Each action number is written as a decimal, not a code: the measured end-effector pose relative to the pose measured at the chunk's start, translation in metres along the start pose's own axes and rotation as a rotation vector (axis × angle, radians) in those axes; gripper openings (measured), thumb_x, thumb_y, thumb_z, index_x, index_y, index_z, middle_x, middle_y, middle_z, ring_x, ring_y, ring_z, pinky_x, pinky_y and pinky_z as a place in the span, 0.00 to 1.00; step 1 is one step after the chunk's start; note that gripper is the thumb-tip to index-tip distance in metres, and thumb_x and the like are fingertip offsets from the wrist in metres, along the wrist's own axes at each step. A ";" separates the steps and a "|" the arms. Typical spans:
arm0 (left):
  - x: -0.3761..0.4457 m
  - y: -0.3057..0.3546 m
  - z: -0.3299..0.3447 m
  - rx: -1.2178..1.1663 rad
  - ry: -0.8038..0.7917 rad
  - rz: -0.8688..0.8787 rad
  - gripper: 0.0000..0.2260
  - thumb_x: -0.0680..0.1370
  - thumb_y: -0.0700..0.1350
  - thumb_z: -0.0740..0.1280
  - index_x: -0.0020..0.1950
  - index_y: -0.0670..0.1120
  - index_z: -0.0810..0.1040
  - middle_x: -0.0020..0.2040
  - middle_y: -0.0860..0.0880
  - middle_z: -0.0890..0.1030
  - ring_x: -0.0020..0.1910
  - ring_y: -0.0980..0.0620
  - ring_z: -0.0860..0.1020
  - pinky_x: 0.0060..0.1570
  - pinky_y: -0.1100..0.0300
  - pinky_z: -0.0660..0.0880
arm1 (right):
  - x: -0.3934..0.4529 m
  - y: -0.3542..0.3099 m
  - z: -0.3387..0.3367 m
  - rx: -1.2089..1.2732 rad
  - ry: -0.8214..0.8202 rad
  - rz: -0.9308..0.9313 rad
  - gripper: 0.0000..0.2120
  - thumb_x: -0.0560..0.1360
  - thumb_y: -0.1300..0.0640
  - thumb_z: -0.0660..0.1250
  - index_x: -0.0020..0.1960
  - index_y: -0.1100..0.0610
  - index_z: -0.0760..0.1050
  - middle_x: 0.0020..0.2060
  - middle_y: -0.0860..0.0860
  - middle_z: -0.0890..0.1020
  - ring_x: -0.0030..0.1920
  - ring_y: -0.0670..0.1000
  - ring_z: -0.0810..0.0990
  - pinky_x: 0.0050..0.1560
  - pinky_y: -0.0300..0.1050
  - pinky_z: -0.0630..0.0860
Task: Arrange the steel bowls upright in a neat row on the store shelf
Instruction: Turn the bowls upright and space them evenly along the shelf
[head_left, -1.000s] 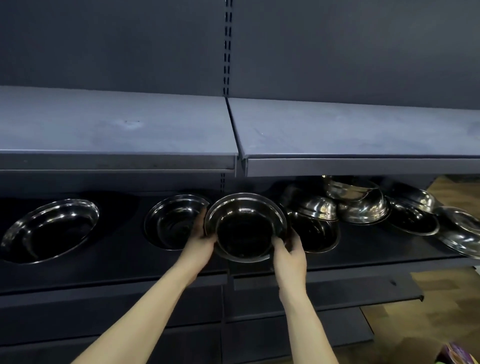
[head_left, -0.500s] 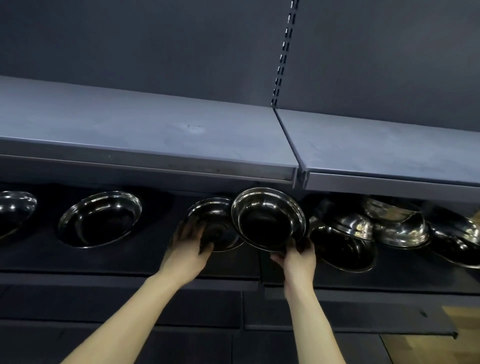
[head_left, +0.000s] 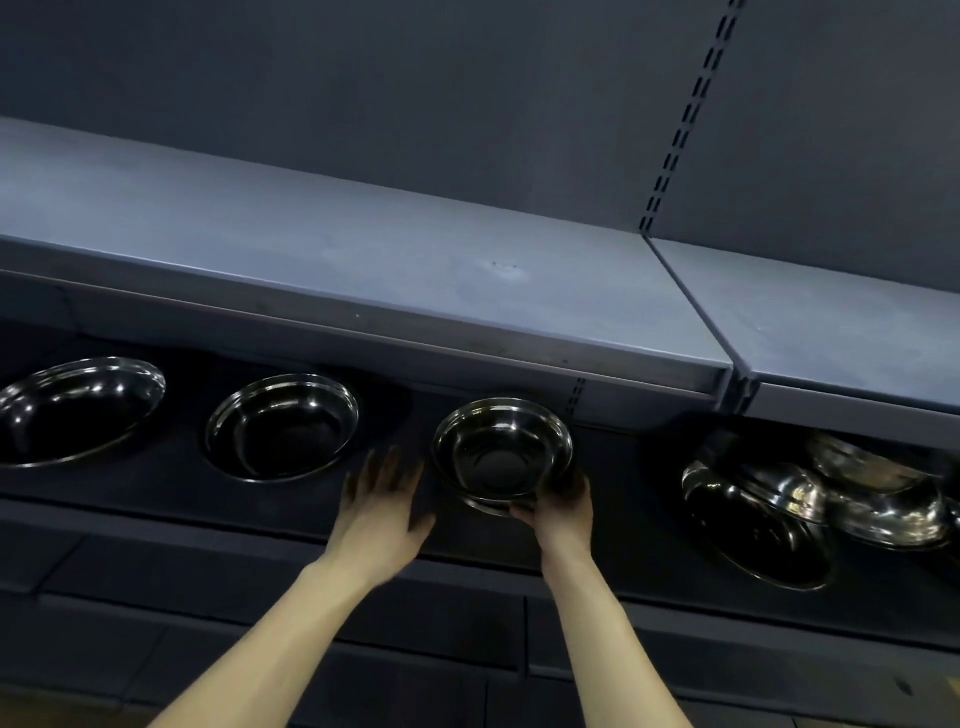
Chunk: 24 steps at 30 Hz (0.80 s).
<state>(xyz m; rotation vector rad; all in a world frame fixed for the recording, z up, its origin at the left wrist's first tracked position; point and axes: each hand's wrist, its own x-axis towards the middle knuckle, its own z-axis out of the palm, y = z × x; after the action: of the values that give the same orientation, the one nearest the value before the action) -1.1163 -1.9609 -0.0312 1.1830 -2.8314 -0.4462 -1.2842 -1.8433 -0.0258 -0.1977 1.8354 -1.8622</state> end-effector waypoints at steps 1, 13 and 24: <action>0.001 -0.002 0.000 -0.014 0.001 0.011 0.33 0.81 0.60 0.57 0.81 0.53 0.47 0.81 0.46 0.43 0.79 0.43 0.41 0.77 0.44 0.46 | -0.002 0.002 0.003 -0.023 0.010 -0.024 0.30 0.81 0.58 0.69 0.80 0.50 0.62 0.67 0.48 0.76 0.59 0.52 0.81 0.35 0.38 0.83; 0.020 0.022 0.010 -0.142 -0.034 0.252 0.36 0.80 0.59 0.60 0.80 0.56 0.43 0.80 0.51 0.39 0.79 0.45 0.39 0.77 0.45 0.46 | -0.012 0.028 -0.008 -0.278 0.164 -0.092 0.33 0.80 0.56 0.70 0.79 0.42 0.61 0.53 0.44 0.84 0.48 0.48 0.87 0.39 0.35 0.83; 0.037 0.110 0.009 -0.102 -0.226 0.451 0.34 0.80 0.58 0.61 0.80 0.57 0.46 0.80 0.52 0.40 0.79 0.46 0.42 0.78 0.46 0.48 | 0.006 0.016 -0.075 -0.796 0.143 -0.290 0.11 0.79 0.61 0.63 0.58 0.54 0.81 0.52 0.46 0.82 0.57 0.53 0.80 0.65 0.54 0.76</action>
<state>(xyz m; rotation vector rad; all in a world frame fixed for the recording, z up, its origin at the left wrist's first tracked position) -1.2194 -1.9113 -0.0120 0.4754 -3.0866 -0.7155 -1.3190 -1.7783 -0.0480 -0.6438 2.6827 -1.2221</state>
